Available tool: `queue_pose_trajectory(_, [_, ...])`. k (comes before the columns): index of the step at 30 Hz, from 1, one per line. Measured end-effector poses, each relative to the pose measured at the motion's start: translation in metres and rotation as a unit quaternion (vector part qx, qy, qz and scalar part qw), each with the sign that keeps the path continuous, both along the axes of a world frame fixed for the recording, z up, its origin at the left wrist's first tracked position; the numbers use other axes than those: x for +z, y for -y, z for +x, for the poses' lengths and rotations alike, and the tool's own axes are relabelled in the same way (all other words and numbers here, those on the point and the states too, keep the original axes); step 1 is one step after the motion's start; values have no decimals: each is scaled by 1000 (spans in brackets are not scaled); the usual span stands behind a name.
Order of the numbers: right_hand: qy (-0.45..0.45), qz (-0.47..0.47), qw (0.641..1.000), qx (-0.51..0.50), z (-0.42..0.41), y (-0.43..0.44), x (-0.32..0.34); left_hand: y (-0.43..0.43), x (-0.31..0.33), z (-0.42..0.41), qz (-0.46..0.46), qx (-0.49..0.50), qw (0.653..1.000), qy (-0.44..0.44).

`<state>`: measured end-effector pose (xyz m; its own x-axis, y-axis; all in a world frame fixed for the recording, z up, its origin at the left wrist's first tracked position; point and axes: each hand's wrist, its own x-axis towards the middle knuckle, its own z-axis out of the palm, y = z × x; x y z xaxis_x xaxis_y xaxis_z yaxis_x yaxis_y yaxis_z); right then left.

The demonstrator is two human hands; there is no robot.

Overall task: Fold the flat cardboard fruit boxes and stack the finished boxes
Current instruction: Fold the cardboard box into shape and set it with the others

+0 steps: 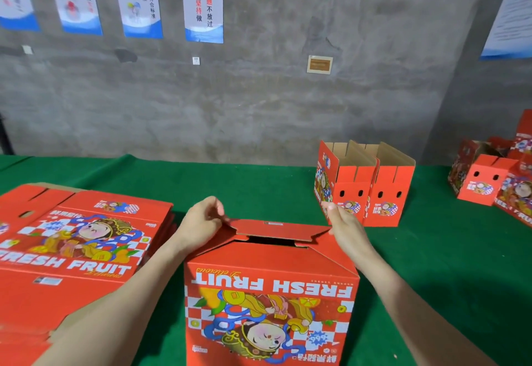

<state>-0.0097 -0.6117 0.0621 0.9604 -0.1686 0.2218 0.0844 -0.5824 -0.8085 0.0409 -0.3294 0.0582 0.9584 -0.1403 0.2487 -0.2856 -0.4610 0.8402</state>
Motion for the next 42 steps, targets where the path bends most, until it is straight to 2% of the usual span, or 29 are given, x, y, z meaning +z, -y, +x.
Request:
queue_pose_trajectory(2, [-34, -8, 999, 41, -1, 1, 0, 3, 1, -2, -41, 2, 999, -30])
queue_pose_trajectory(3, [-48, -34, 997, 54, -2, 2, 1, 3, 1, -1, 3, -8, 999, -41])
queue_pose_trajectory(5, [-53, -107, 990, 75, -1, 5, 5, 3, 0, 3, 176, -37, 980, -83])
queue_pose_trajectory(6, [-46, -140, 985, 88, 2, 7, 6, 4, 1, 3, 232, -49, 966, -105])
queue_pose_trajectory(7, [-47, -166, 980, 99, 4, 8, 6, 5, 2, 4, 252, -56, 958, -122])
queue_pose_trajectory(13, [-164, -237, 947, 144, 12, 0, 16, 10, 3, 12, 289, -44, 950, -108])
queue_pose_trajectory(15, [-175, -269, 938, 134, 16, -5, 13, 12, 2, 12, 314, -40, 943, -104])
queue_pose_trajectory(22, [-155, -299, 938, 81, 20, -11, -4, 16, -1, 13, 347, -19, 934, -81])
queue_pose_trajectory(29, [-125, -362, 922, 54, 19, -18, -12, 18, -3, 13, 368, -8, 927, -71])
queue_pose_trajectory(31, [-124, -338, 930, 74, 18, -13, -11, 15, -2, 13, 355, -11, 932, -77])
queue_pose_trajectory(32, [-118, -288, 946, 86, 19, -8, -9, 12, -1, 13, 314, -14, 945, -87])
queue_pose_trajectory(34, [-89, -77, 990, 82, 17, 5, -7, 4, 2, 11, 121, -8, 981, -151])
queue_pose_trajectory(35, [-75, 46, 995, 52, 15, 13, -7, -2, 2, 9, 26, 7, 983, -183])
queue_pose_trajectory(36, [-77, 146, 986, 11, 12, 21, -11, -9, 2, 6, -23, 29, 979, -200])
queue_pose_trajectory(37, [-103, 197, 975, -27, 7, 30, -18, -16, -1, 6, -12, 53, 976, -210])
queue_pose_trajectory(39, [-216, 163, 962, -48, -6, 46, -39, -29, -8, 3, 59, 79, 965, -243])
queue_pose_trajectory(41, [-329, 83, 940, 45, -22, 49, -61, -33, -12, -1, 69, 93, 950, -291])
queue_pose_trajectory(42, [-354, 67, 929, 81, -28, 45, -67, -32, -12, -2, 64, 99, 949, -292])
